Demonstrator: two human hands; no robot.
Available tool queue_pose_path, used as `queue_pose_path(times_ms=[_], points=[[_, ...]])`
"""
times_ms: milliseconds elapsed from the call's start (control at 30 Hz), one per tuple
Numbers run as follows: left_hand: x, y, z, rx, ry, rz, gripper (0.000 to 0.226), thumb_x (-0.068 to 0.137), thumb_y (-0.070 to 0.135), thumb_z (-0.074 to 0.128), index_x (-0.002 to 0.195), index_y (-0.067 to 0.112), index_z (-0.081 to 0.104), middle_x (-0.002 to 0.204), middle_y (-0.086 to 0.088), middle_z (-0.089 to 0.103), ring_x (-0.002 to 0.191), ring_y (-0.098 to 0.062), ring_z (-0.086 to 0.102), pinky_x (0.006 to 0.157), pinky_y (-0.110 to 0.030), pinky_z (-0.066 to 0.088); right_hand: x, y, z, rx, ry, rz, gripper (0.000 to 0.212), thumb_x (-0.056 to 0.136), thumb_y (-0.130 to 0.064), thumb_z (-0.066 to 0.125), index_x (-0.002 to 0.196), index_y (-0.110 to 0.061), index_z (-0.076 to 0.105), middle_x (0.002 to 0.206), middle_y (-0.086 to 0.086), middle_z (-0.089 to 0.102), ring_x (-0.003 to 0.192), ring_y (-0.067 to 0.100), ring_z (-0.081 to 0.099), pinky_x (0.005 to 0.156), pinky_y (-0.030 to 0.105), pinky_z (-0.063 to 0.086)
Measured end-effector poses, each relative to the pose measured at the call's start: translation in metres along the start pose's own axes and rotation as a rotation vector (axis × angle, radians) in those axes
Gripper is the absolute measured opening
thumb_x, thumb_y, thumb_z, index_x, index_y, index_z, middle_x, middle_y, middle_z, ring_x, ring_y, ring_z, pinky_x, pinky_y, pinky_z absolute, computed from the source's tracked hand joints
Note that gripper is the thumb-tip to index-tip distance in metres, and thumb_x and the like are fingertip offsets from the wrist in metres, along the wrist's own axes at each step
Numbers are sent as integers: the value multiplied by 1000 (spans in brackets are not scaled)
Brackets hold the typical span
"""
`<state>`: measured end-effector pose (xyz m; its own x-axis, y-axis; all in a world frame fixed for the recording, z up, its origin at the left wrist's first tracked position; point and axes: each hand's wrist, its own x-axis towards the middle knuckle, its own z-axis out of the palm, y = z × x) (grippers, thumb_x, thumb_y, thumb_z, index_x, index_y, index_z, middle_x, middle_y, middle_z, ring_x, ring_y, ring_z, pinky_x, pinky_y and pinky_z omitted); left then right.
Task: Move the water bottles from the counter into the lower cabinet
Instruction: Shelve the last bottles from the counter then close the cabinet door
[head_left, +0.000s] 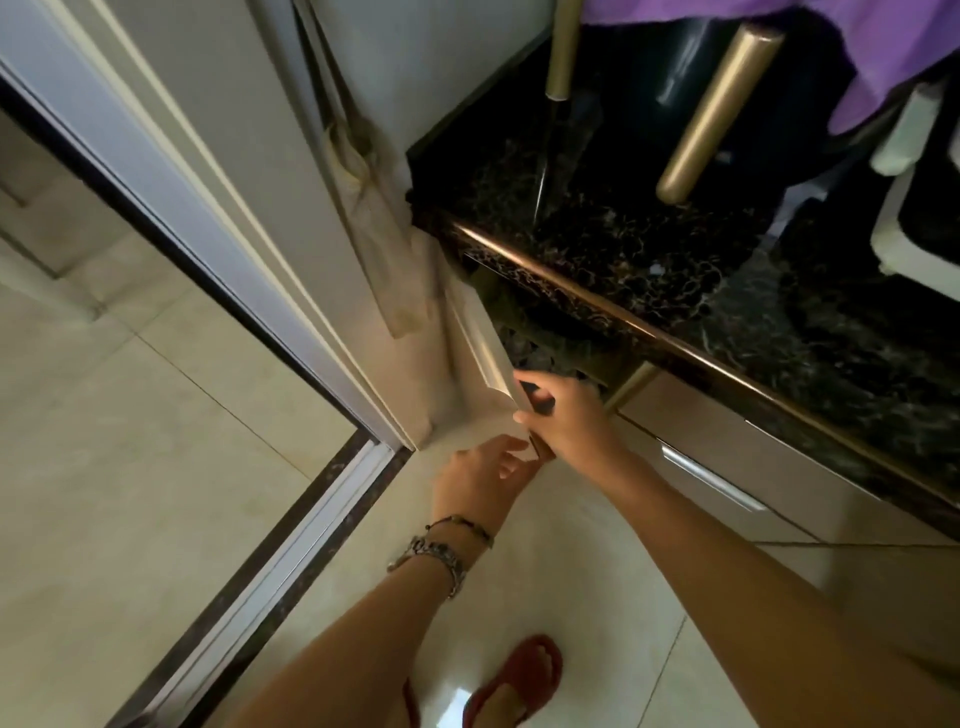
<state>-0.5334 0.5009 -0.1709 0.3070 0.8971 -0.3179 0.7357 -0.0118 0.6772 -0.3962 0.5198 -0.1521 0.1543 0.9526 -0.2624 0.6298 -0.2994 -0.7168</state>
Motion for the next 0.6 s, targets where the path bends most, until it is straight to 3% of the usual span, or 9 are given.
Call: queue_pose_path(times_ms=[133, 333, 500, 600], points=[[-1, -8, 4, 66, -76, -7, 25, 86, 44, 59, 109, 34, 59, 97, 16, 67, 83, 2, 57, 78, -18, 44, 1, 8, -11, -31, -23, -39, 54, 85, -14, 69, 136, -15, 51, 125, 10, 62, 116, 22, 58, 90, 22, 44], [11, -30, -21, 247, -88, 90, 20, 88, 35, 56, 108, 30, 61, 109, 10, 63, 98, -9, 58, 85, -29, 49, 0, 11, -2, -125, 9, -29, 48, 91, -17, 61, 138, -17, 48, 129, 7, 59, 119, 20, 56, 96, 29, 46], [42, -33, -53, 415, -43, 326, 23, 90, 25, 55, 112, 20, 62, 117, -2, 60, 107, -22, 54, 90, -35, 44, -10, 7, 6, -348, 259, -96, 18, 92, -13, 58, 109, -11, 65, 102, 11, 63, 99, 26, 59, 76, 35, 54], [62, -26, -67, 466, 38, 580, 30, 77, 10, 67, 106, 16, 61, 105, -9, 65, 95, -30, 61, 80, -38, 49, -29, -9, 18, -466, 437, -161, 26, 74, -3, 73, 98, -11, 69, 93, 11, 66, 89, 29, 64, 70, 37, 57]])
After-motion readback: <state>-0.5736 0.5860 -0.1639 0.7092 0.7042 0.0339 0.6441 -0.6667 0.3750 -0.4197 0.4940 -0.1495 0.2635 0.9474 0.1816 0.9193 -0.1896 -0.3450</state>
